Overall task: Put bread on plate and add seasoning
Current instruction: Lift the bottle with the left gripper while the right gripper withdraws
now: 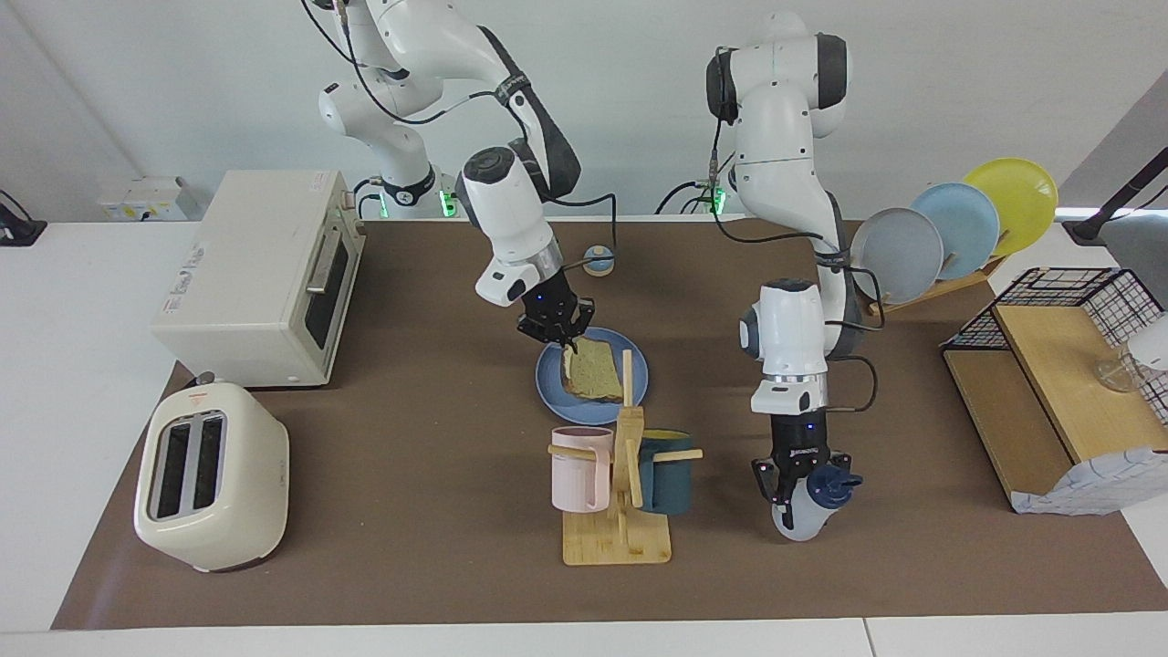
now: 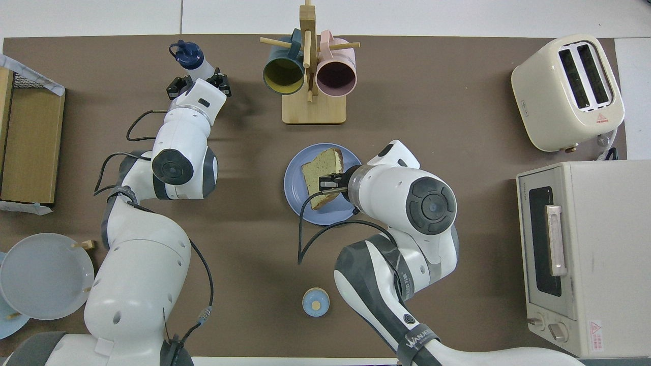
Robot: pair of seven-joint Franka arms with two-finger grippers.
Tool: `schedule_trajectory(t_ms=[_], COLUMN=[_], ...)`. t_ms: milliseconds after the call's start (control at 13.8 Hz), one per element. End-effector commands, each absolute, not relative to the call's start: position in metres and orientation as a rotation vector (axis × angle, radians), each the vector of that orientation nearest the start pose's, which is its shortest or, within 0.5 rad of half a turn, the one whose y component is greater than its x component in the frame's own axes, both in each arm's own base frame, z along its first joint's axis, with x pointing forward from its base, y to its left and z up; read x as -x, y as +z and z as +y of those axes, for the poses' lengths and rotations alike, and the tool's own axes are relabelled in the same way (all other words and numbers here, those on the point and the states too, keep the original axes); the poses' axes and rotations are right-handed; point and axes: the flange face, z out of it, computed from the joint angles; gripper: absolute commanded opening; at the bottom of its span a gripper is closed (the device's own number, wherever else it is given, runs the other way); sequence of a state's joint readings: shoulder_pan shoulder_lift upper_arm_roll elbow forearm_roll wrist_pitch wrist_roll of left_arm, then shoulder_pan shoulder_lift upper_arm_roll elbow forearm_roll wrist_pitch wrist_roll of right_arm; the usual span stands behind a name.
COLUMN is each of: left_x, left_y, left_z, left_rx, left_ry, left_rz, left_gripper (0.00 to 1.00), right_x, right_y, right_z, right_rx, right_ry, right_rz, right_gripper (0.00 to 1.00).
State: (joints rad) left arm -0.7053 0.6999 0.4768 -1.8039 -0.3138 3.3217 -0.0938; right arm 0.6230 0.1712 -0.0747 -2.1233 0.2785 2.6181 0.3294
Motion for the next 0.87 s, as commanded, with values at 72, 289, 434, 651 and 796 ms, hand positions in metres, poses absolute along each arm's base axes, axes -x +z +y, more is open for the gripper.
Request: schedule_trajectory(t_ms=[72, 289, 434, 651, 796], left_x=[-0.662, -0.646, -0.629, -0.598, -0.57], left_y=[0.355, 0.426, 0.459, 0.495, 0.517], left_z=[-0.171, -0.159, -0.145, -0.135, -0.132], left_rx=[2.832, 2.914, 2.933, 2.894, 2.819], left_ry=[-1.267, -0.983, -0.804, -0.604, -0.441], left_rz=[0.275, 0.647, 0.928, 1.354, 1.647], left_gripper=[0.0, 0.0, 0.0, 0.0, 0.0], right_x=[-0.501, -0.505, -0.51, -0.525, -0.537], right_y=[0.364, 0.364, 0.364, 0.375, 0.387], right_z=[0.29, 0.283, 0.279, 0.264, 0.249], right_rx=[2.826, 2.829, 2.833, 2.833, 2.832], right_ry=[-0.311, -0.314, -0.324, -0.352, -0.361], right_rz=[0.032, 0.041, 0.024, 0.047, 0.069], right_gripper=[0.0, 0.28, 1.0, 1.0, 1.0])
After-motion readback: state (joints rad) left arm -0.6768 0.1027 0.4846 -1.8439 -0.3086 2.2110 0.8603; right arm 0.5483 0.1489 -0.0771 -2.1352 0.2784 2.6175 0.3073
